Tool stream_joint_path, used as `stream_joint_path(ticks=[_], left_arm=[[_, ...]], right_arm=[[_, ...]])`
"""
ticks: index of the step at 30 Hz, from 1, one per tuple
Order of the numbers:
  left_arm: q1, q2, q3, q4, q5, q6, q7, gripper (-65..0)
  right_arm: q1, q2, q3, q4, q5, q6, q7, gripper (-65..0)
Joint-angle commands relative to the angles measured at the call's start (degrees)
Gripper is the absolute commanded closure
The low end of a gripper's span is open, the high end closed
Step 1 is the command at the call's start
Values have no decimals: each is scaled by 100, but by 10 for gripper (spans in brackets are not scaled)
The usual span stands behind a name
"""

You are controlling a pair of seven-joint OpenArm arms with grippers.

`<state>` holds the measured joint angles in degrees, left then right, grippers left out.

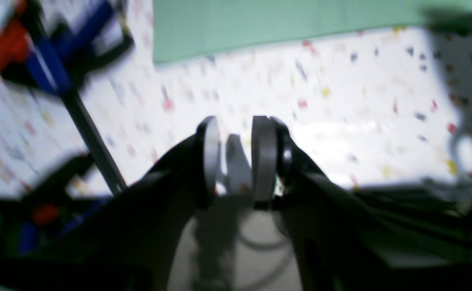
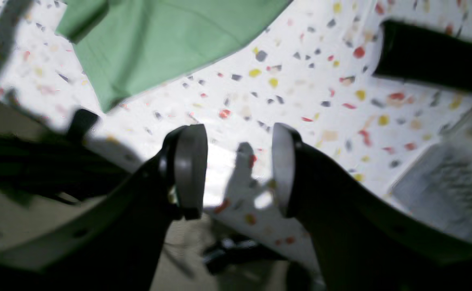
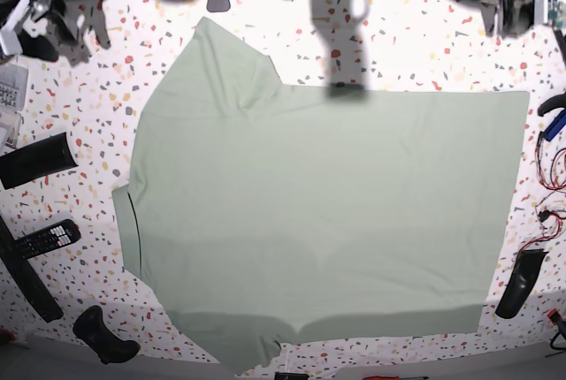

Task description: Fold the T-shirt properly

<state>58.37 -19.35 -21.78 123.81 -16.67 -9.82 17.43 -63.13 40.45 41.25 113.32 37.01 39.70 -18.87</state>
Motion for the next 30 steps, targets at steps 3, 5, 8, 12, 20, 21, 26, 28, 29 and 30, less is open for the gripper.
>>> stream_joint_path(ticks=[3, 5, 8, 12, 20, 21, 26, 28, 29, 30], left_arm=[[-258, -109, -35, 94, 487, -977, -466, -124], [-485, -205, -35, 94, 756, -1663, -726, -124], [-798, -345, -31, 94, 1346, -2096, -1054, -125], [-1126, -385, -31, 94, 2166, -2109, -1108, -132], [-1287, -634, -24, -13, 2345, -2236, -1113, -271], [-1287, -708, -24, -52, 2470, -2238, -1134, -271], [-1300, -1231, -24, -389, 3318, -2216, -1674, -270], [-1335, -1480, -24, -579, 3810, -2166, -2092, -266], [-1397, -1561, -24, -678, 4033, -2159, -2249, -266], [-1486, -1620, -20, -772, 4201, -2149, -2341, -266]], right_arm=[[221, 256, 61, 188, -337, 30, 133, -260], [413, 396, 48, 354, -688, 30, 129, -260], [503, 627, -57, 822, -1239, 30, 127, -260], [503, 800, -354, 1727, -2002, 30, 116, -260], [518, 796, -1818, 2168, -2970, 30, -444, -260], [518, 796, -2017, 2168, -3126, 30, -450, -260], [520, 793, -2730, 2168, -4153, -173, -382, -260], [520, 796, -2874, 2168, -4310, -400, -378, -260], [520, 796, -2905, 2168, -4304, -507, -334, -260], [518, 791, -2909, 2168, -4295, -553, -254, -260]])
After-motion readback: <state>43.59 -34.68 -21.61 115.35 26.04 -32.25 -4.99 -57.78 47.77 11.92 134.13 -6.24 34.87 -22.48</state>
